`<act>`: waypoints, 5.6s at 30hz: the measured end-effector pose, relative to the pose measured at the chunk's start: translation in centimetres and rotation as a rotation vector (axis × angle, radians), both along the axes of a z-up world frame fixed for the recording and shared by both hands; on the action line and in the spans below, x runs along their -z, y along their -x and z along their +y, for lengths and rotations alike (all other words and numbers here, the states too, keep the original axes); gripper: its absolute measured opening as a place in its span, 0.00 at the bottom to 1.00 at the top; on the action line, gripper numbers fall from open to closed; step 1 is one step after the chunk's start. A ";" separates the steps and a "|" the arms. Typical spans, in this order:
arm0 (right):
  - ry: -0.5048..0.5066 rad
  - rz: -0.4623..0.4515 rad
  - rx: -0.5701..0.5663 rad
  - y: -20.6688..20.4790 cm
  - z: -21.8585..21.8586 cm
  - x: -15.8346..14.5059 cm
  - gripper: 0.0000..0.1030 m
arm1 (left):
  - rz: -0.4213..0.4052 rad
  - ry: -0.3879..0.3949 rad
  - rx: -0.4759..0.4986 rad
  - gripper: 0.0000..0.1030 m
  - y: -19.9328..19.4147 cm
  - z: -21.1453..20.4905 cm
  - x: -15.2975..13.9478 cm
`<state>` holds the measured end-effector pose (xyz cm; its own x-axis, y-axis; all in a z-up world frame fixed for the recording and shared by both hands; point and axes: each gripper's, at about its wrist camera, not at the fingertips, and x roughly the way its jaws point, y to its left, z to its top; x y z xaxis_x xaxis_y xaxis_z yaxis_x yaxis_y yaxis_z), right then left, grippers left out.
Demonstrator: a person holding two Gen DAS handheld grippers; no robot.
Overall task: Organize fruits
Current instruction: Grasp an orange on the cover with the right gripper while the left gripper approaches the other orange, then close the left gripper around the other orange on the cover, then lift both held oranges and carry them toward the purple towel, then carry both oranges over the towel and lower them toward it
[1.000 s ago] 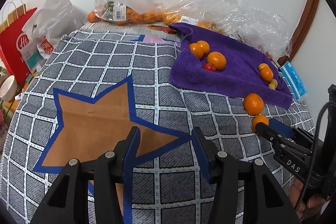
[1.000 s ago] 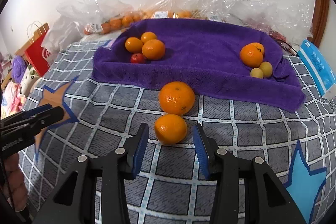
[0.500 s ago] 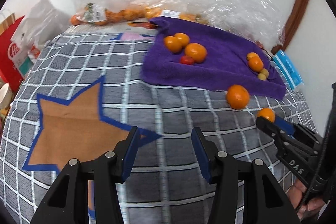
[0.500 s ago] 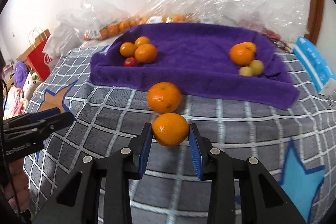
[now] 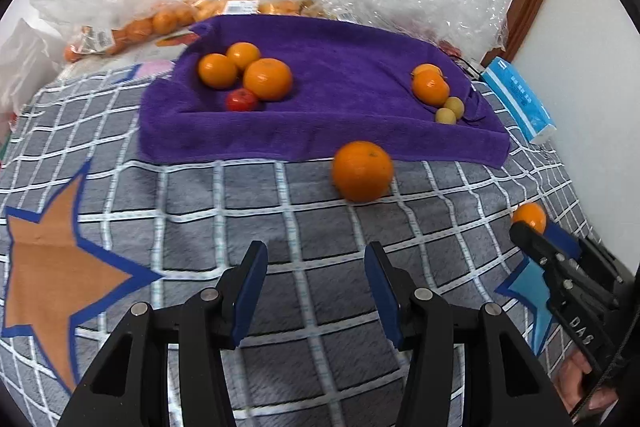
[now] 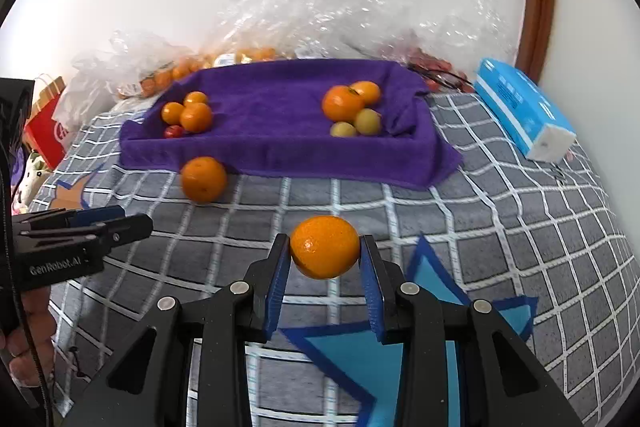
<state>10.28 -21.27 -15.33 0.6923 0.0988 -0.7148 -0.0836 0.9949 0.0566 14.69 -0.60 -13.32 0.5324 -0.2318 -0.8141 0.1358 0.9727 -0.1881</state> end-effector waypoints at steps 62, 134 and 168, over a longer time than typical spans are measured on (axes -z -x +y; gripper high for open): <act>-0.033 0.046 0.011 2.2 1.5 1.8 0.34 | -0.098 0.026 -0.099 0.39 5.2 1.4 0.2; -0.028 -0.103 0.014 5.1 1.3 -10.7 0.34 | -0.252 0.059 -0.149 0.39 9.4 5.5 -13.1; 0.003 -0.201 0.022 6.0 2.0 -14.5 0.34 | -0.285 0.054 -0.160 0.39 8.9 6.0 -15.6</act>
